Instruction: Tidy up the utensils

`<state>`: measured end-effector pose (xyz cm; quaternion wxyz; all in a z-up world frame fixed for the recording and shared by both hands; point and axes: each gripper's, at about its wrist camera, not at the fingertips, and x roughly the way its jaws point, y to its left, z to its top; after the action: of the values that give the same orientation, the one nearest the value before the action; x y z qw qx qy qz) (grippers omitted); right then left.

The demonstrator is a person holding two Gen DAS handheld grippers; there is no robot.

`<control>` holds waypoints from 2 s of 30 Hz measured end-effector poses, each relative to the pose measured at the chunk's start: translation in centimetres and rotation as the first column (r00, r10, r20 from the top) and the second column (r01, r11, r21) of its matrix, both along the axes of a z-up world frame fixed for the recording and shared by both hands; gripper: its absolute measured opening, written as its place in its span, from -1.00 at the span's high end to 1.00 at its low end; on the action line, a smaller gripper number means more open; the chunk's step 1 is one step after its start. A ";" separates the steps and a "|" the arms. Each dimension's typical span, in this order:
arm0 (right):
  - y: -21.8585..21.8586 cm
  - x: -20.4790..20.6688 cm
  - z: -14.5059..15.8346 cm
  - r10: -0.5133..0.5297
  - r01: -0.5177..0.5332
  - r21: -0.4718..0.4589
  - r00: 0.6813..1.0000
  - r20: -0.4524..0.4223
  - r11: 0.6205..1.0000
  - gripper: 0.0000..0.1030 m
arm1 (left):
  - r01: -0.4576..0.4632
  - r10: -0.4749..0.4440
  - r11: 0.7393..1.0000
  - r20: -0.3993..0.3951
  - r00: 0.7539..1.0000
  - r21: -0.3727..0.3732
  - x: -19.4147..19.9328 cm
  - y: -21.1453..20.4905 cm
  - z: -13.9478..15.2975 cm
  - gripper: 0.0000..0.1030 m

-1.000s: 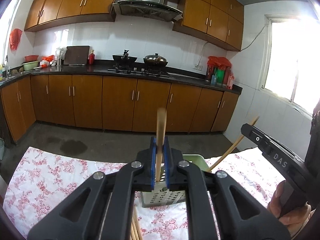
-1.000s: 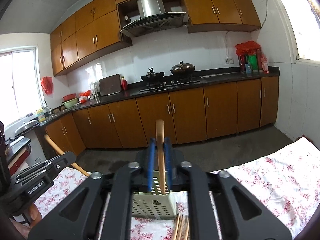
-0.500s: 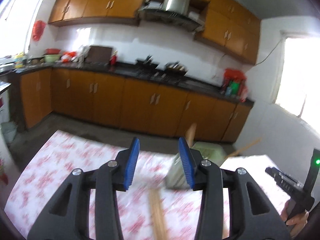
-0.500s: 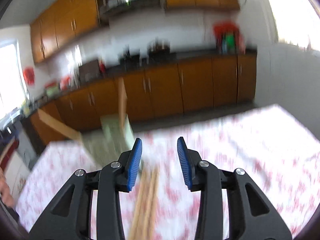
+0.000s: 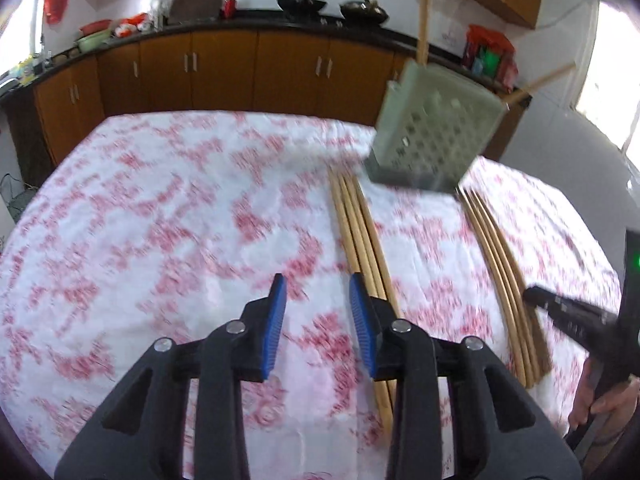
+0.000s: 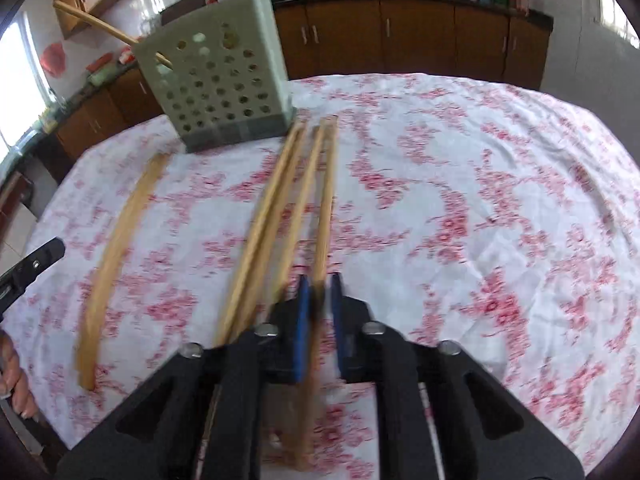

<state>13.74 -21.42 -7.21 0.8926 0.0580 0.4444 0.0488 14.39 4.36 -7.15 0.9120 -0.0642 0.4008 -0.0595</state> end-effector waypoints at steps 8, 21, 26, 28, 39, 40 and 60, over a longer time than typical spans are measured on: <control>-1.9 0.1 -0.6 -0.067 0.067 0.004 0.998 0.002 0.998 0.85 | 0.082 -0.081 0.996 -0.049 0.995 0.020 0.0 -2.8 -1.7 0.59; -1.3 -0.5 -0.6 -0.034 0.034 -0.005 0.999 0.011 0.999 0.83 | 0.088 -0.080 0.991 -0.080 0.994 0.097 0.4 -3.9 -2.7 0.65; -1.3 0.2 -0.7 -0.034 0.035 -0.037 0.999 0.022 0.999 0.84 | 0.046 -0.037 0.992 -0.081 0.996 0.118 1.7 -2.6 -2.7 0.84; -2.4 0.9 -0.8 -0.074 0.075 -0.040 0.997 0.027 0.996 0.85 | 0.000 0.011 0.992 -0.081 0.997 0.126 2.3 -1.0 -2.7 0.84; -4.3 1.9 -1.0 -0.142 0.145 -0.062 0.989 0.043 0.988 0.83 | -0.115 0.123 0.989 -0.078 0.989 0.096 3.5 3.6 -2.5 0.82; -4.4 1.9 -1.0 -0.142 0.144 -0.061 0.989 0.043 0.988 0.83 | -0.115 0.123 0.989 -0.078 0.989 0.094 3.5 3.5 -2.5 0.82; -4.4 2.0 -0.9 -0.140 0.142 -0.050 0.989 0.038 0.989 0.83 | -0.120 0.123 0.992 -0.081 0.989 0.035 3.2 4.4 -2.7 0.82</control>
<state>15.78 -25.79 -8.12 0.9026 0.0650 0.4248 -0.0251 17.62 8.79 -9.81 0.8974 -0.0773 0.4344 0.0048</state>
